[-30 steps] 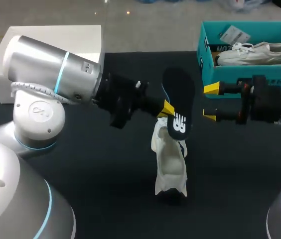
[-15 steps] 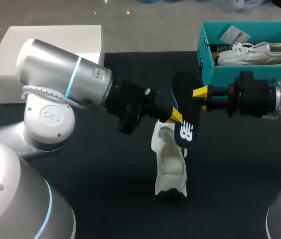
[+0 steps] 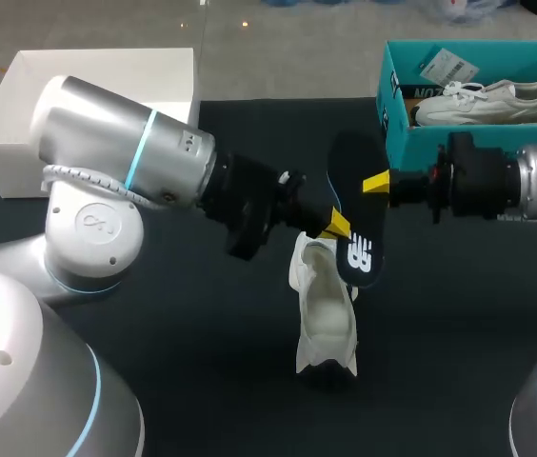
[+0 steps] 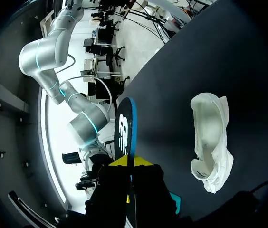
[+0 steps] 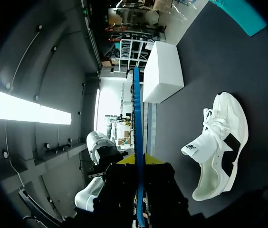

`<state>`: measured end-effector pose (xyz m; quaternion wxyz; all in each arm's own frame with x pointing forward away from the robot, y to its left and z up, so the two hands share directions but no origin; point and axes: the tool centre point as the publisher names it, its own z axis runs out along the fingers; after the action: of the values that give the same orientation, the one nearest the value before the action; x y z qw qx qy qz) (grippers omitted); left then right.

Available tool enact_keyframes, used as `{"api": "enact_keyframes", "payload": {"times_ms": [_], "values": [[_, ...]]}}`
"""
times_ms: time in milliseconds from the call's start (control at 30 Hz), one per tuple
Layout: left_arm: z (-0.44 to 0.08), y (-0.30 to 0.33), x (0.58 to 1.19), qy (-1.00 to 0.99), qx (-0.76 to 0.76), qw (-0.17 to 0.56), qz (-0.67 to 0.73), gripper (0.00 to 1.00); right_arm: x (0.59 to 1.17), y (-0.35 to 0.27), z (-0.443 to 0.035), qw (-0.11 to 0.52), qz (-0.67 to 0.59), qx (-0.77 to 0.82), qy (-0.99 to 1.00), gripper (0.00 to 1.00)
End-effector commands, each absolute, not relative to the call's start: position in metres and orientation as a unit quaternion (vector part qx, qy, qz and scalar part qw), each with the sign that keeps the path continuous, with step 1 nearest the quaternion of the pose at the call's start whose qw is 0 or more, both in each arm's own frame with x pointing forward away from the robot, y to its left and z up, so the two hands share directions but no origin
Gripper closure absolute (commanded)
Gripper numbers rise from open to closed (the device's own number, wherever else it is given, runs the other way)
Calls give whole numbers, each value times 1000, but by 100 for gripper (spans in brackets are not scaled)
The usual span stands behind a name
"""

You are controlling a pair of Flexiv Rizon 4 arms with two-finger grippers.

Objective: Take the shoe out of the shoebox, open the shoe tongue, remove and reinsert the insole, then place the shoe into the shoebox

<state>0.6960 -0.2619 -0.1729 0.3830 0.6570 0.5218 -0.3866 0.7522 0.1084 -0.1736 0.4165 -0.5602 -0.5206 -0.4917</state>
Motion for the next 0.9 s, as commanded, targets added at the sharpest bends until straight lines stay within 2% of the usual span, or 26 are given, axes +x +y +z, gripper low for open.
{"api": "enact_keyframes", "payload": {"times_ms": [33,533,700,800,900], "values": [[-168,-253,693,536,649,378,-386,0,752,104,-178,421,-487,-563,-519,100],[-141,-195,732,637,672,183,-329,0,744,106,-195,421,-458,-568,-538,100],[-133,-190,742,646,698,89,-297,0,742,112,-198,415,-448,-569,-551,100],[-127,-191,745,651,702,57,-282,0,741,114,-200,414,-443,-569,-555,100],[-120,-193,748,649,711,56,-266,0,740,116,-200,416,-442,-567,-557,100]]}}
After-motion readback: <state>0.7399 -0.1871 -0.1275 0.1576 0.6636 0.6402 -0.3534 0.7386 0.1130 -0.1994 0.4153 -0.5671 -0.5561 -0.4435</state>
